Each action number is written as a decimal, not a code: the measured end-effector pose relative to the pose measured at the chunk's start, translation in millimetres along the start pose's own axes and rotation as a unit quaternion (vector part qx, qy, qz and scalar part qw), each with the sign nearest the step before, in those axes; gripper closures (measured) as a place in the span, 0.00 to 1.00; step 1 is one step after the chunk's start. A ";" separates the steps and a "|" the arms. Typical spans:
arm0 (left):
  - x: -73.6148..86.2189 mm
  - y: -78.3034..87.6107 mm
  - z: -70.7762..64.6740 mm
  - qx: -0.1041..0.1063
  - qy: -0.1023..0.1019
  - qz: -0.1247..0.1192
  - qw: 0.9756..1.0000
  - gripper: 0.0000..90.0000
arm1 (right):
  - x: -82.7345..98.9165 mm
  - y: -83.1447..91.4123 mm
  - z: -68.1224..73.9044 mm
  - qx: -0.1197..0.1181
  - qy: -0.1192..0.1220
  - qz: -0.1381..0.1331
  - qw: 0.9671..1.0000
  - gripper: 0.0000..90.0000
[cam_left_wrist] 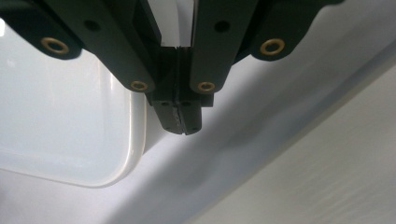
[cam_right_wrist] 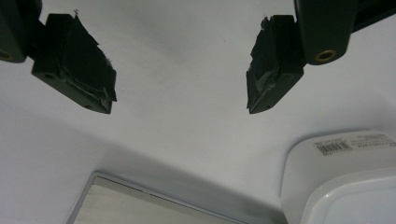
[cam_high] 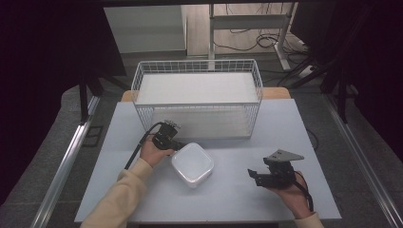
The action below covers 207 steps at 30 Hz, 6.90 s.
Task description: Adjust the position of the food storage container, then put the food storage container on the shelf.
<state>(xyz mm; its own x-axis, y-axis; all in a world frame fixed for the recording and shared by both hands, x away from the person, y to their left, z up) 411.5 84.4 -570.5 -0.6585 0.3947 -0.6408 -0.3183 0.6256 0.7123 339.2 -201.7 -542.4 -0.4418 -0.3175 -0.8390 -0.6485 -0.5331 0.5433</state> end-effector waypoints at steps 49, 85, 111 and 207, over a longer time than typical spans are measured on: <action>70.8 35.9 -70.4 0.003 -0.034 0.008 0.999 0.99 | 3.2 -1.0 0.2 0.004 0.003 0.007 1.000 0.27; 24.8 -4.3 -61.3 0.001 -0.007 -0.009 1.000 1.00 | 3.9 -0.9 -2.8 0.011 0.000 0.006 1.000 0.27; 51.9 80.0 -39.1 -0.044 0.061 -0.125 0.989 0.35 | -7.0 1.6 7.9 -0.022 -0.025 -0.046 0.998 0.24; 20.1 41.0 -90.2 0.124 0.183 -0.136 0.966 0.88 | -32.2 -25.6 59.4 -0.182 -0.267 -0.001 0.946 0.88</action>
<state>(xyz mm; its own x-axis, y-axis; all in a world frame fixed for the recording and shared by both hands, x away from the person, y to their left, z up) 323.7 57.3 -528.4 -0.7847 -0.0440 -0.6183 -0.3714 0.8319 0.4122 333.2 -131.3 -527.6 -0.7541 0.0731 -0.6527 -0.4355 -0.7995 0.4136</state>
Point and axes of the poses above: each handheld gripper's, and its own axes: y roughly backward along the jaws, x roughly out of its underside, z roughly to its left, the point moved 9 cm from there along -y, roughly forward along the jaws, and after that the axes turned 8 degrees about -z, right-handed, at the moved point
